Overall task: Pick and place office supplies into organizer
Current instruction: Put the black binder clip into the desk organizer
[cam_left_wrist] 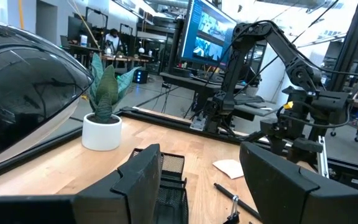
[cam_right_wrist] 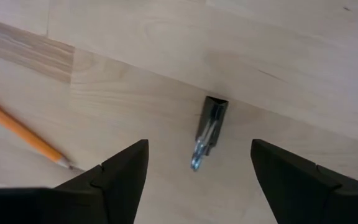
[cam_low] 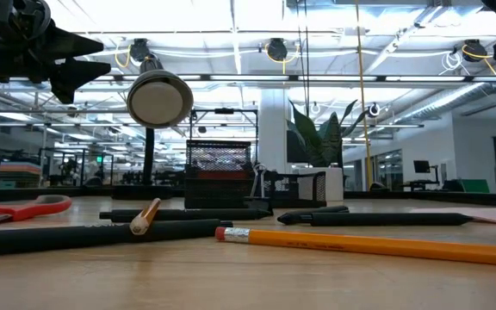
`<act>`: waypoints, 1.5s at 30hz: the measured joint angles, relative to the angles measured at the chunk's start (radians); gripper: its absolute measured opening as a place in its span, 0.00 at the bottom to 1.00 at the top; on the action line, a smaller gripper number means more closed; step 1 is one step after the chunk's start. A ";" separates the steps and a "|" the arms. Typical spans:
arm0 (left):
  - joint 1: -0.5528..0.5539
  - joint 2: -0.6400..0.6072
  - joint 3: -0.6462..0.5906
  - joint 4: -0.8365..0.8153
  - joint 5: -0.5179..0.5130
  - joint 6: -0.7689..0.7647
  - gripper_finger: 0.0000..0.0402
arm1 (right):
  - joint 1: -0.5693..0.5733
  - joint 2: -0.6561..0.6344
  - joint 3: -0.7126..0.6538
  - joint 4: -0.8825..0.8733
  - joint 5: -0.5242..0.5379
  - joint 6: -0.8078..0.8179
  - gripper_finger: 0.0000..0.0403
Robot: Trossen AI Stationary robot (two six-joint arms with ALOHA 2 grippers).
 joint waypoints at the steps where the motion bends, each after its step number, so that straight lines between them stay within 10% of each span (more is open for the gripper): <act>1: 0.000 0.000 0.000 0.000 0.000 0.000 0.56 | 0.000 0.000 0.000 0.001 0.000 0.000 0.66; 45: 0.000 0.000 0.000 0.000 0.000 0.000 0.56 | -0.004 0.000 -0.001 0.003 0.048 -0.055 0.14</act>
